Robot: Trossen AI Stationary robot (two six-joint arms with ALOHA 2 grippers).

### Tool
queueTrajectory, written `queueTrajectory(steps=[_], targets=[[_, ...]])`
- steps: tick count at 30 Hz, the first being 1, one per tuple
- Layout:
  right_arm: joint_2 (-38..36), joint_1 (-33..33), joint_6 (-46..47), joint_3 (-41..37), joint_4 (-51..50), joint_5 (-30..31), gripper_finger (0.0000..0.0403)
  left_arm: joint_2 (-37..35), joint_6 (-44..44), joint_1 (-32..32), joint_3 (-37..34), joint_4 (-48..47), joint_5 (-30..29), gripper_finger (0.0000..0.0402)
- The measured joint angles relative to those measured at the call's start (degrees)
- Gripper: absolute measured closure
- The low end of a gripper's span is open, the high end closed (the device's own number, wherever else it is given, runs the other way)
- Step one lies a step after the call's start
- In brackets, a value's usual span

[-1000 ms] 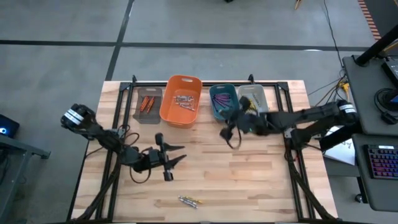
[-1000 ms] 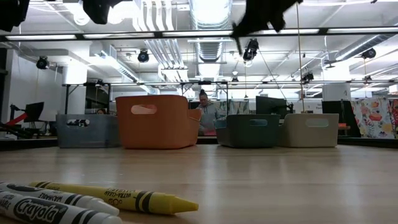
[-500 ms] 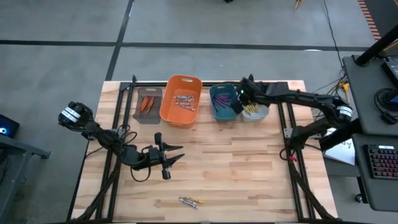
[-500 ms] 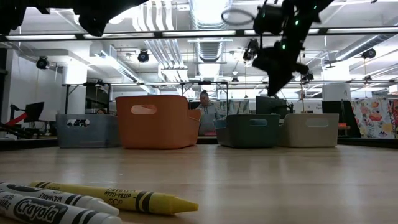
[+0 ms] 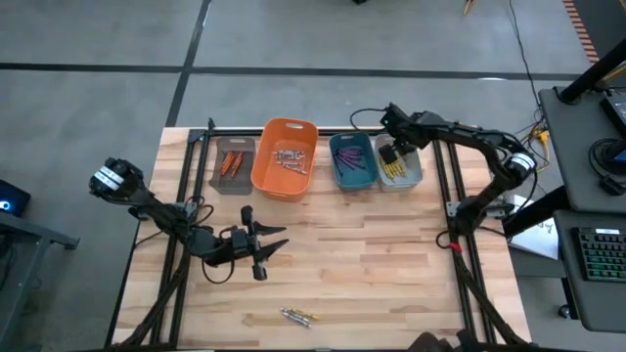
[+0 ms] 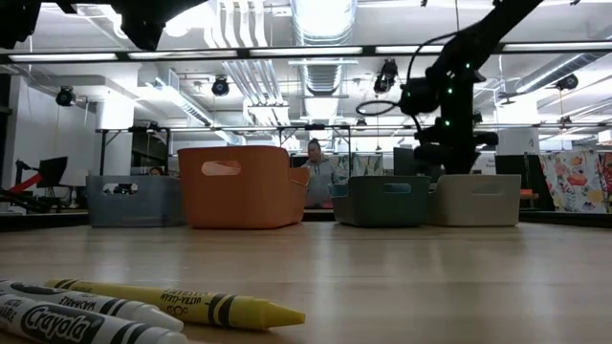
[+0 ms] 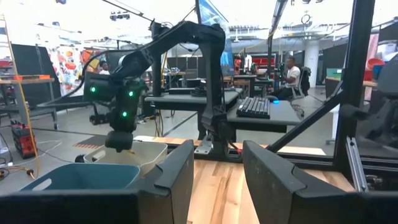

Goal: Sort crayons
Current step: Put the yellow crayon into the white bin

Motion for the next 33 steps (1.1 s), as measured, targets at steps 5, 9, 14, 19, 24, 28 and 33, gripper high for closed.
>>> queueTrajectory(steps=[5,9,14,19,24,28,33], targets=[[0.6,-0.6,-1.5,0.0,0.1,0.0,0.0375,-0.2,0.1,0.1,0.0,-0.1,0.0,0.0281],[0.6,-0.5,-2.2,0.0,0.8,0.0,0.0344,-0.2,-0.3,0.1,0.0,-0.5,0.0,0.0281],[0.6,-0.5,-2.2,0.0,1.1,0.0,0.032,-0.2,-1.1,0.1,0.0,-1.3,0.0,0.0281],[0.1,-0.5,-2.2,0.1,1.4,0.0,0.0318,-0.1,-4.3,0.1,0.0,-3.8,0.0,0.0281],[-2.6,0.1,-0.4,2.4,-2.1,0.0,0.0321,-0.1,-10.0,0.1,0.1,-7.3,0.0,0.0281],[-6.9,2.3,0.1,4.1,-3.8,0.0,0.032,0.0,-17.0,0.1,0.2,-12.3,0.2,0.0281],[-14.9,7.9,2.5,4.6,-4.2,0.0,0.0322,1.7,-21.1,0.1,3.0,-16.0,0.5,0.0281]])
